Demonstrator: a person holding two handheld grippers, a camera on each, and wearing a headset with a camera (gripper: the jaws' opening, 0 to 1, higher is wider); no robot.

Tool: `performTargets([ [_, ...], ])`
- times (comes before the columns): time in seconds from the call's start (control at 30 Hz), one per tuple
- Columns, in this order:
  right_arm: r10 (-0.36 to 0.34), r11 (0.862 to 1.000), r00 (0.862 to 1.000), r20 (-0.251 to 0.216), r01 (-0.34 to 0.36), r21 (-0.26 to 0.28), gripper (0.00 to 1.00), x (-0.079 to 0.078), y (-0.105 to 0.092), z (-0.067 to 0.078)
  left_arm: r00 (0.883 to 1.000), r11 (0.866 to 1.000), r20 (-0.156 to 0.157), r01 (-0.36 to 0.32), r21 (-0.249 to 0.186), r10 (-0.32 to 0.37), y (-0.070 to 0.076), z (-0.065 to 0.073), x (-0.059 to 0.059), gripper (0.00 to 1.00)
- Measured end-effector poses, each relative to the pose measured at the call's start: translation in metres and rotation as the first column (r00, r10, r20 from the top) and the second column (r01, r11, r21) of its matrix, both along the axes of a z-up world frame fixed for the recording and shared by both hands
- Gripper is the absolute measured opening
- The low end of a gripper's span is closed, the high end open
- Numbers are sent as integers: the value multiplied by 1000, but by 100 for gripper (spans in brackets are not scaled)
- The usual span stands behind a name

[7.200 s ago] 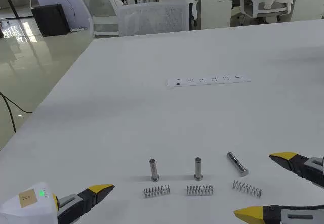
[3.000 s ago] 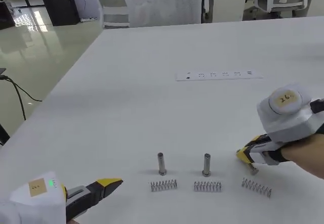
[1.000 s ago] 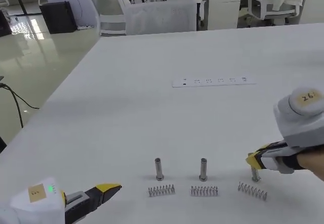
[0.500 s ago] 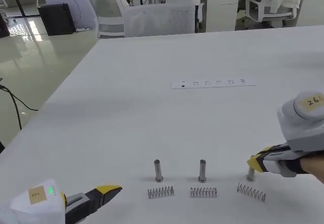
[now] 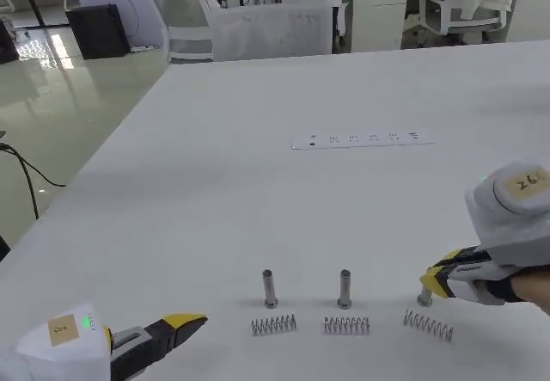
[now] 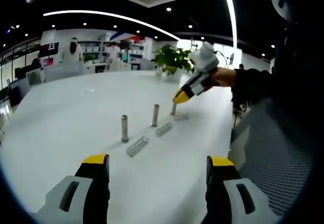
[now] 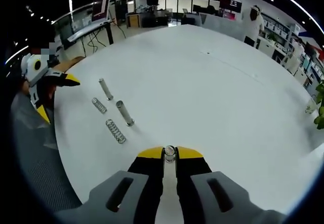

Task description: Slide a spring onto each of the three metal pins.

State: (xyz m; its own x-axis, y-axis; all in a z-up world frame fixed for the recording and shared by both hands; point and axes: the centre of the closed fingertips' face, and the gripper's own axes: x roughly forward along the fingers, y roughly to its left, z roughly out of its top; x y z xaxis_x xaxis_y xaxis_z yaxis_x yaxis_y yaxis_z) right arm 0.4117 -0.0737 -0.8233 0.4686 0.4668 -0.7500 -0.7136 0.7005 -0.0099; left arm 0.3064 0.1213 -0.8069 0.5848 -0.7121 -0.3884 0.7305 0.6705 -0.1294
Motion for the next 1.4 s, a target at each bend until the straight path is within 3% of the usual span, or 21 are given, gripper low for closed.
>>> performTargets([
  [0.53, 4, 1000, 999, -41, -4, -3, 8, -12, -12, -14, 1000, 1000, -6, -3, 4, 3, 0, -1, 1, 74],
  [0.93, 86, 996, 992, -91, -87, -1, 9, -30, -3, -23, 1000, 1000, -9, -2, 6, 2, 0, -2, 1, 74],
  [1.33, 138, 984, 978, -158, -154, -94, 9, -44, -10, -43, 1000, 1000, -11, -2, 6, 2, -1, -1, 1, 74],
  [1.37, 162, 980, 978, -132, -176, -96, 9, -42, -9, -40, 1000, 1000, -11, -1, 7, 1, -1, -1, 1, 74],
  [1.4, 135, 984, 980, -150, -149, -93, 8, -44, -10, -41, 1000, 1000, -10, -1, 7, 1, -1, -1, 1, 74],
])
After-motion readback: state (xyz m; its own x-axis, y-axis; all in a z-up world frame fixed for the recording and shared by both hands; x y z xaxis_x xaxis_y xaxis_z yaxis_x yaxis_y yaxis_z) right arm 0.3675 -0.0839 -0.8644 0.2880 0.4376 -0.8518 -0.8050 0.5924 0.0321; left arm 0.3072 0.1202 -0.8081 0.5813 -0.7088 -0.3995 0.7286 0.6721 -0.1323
